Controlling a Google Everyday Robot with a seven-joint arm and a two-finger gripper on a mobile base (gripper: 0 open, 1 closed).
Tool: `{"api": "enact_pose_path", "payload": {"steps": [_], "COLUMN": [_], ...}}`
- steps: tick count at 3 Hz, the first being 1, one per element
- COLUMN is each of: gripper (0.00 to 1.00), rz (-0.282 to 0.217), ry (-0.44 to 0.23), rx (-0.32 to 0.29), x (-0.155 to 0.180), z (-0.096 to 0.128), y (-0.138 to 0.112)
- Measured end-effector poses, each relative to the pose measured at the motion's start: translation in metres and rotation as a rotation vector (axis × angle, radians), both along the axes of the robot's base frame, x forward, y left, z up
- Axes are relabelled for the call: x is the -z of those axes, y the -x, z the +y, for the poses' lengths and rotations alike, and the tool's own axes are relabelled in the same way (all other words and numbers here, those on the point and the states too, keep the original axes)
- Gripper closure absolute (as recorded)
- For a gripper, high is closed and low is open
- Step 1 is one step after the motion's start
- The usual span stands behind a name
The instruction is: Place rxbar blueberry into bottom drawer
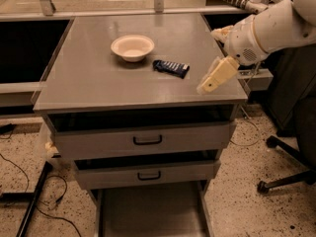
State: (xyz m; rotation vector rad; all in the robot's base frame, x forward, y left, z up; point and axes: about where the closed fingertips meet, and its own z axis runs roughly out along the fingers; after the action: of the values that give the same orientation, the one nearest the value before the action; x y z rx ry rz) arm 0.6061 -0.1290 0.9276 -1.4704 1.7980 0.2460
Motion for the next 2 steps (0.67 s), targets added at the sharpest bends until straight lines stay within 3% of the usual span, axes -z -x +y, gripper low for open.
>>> {"api": "enact_pose_path", "payload": {"steps": [1,2], "gripper": [0.0,0.0], "rz": [0.004,0.008], "ry": [-0.018,-0.089], "rx": [-0.011,-0.001], "x": [0.004,0.024], "z": [0.007,0.012], "y": [0.0,-0.022]}}
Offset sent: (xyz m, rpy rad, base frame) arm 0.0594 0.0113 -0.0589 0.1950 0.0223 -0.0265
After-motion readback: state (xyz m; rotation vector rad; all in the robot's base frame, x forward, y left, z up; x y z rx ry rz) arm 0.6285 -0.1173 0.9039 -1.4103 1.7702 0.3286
